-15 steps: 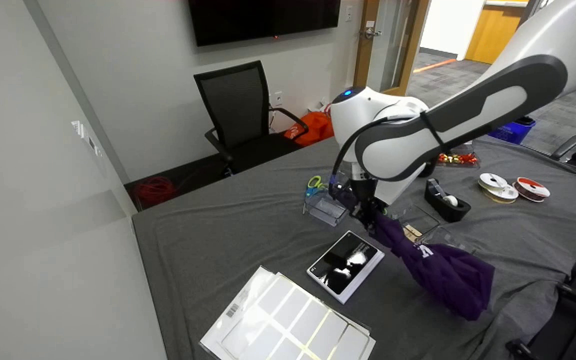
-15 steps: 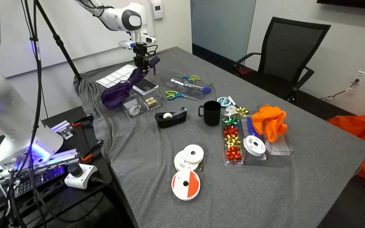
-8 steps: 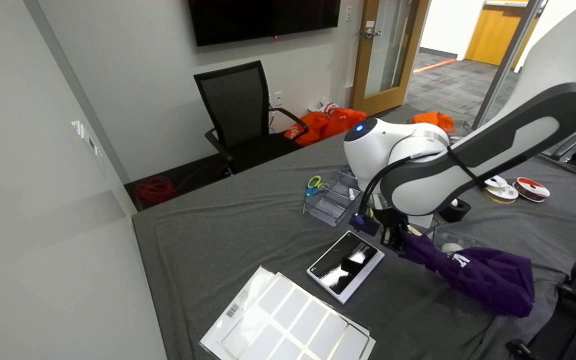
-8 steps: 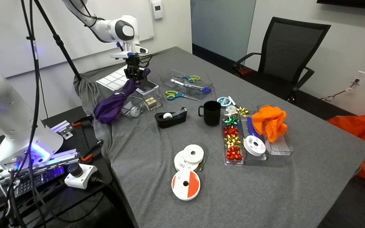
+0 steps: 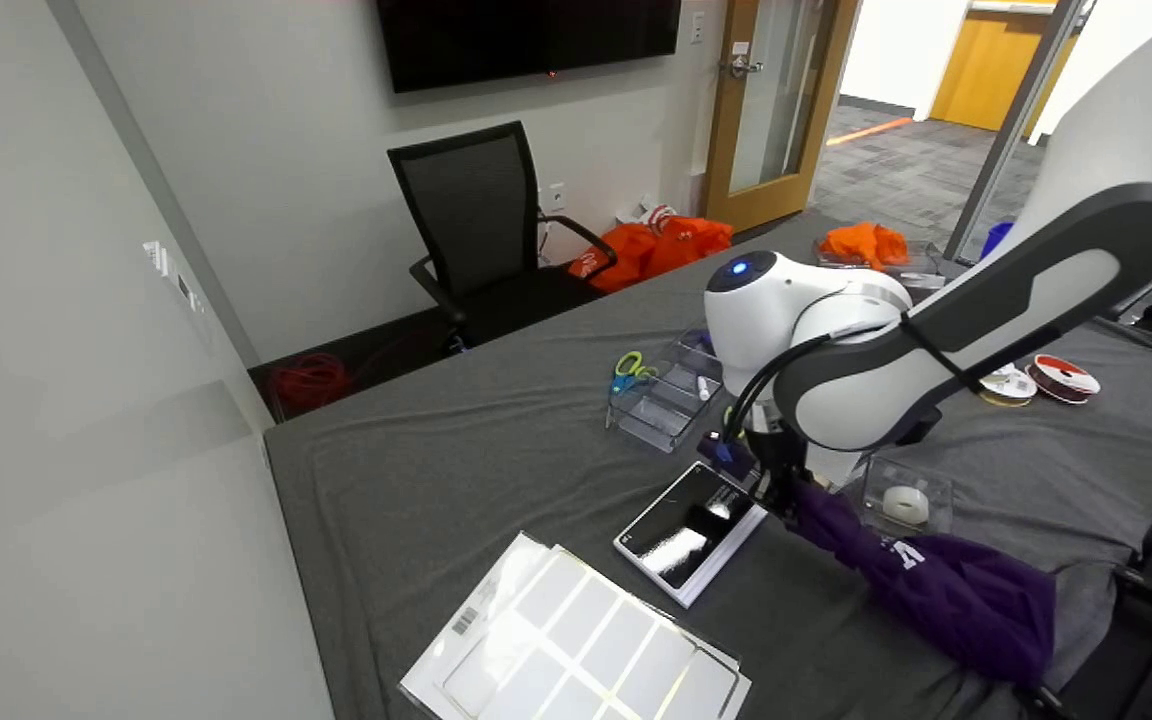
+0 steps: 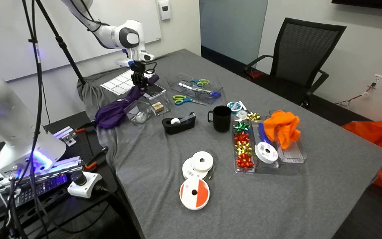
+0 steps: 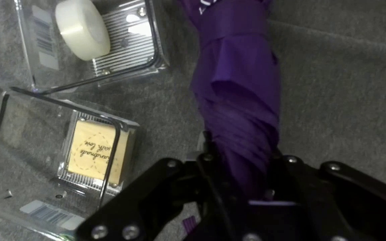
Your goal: Move the purple umbrella to the right
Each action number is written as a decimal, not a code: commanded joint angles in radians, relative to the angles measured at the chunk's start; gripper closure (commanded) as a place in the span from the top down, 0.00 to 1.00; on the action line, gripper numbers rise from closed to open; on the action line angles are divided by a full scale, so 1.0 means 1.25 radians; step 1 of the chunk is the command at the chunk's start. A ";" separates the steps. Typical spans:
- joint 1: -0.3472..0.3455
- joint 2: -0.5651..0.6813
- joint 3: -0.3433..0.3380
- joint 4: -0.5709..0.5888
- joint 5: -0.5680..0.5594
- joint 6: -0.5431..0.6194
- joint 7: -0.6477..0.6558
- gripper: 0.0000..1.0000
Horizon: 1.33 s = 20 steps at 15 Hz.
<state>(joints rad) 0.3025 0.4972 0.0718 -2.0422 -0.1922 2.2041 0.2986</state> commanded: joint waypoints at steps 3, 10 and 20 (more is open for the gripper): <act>0.005 0.002 -0.010 0.007 0.044 0.028 0.134 0.08; 0.022 0.035 -0.017 0.062 0.045 0.027 0.217 0.08; 0.054 0.075 -0.028 0.108 0.020 0.041 0.256 0.85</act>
<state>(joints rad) 0.3549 0.5924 0.0508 -1.9130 -0.1532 2.2403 0.6118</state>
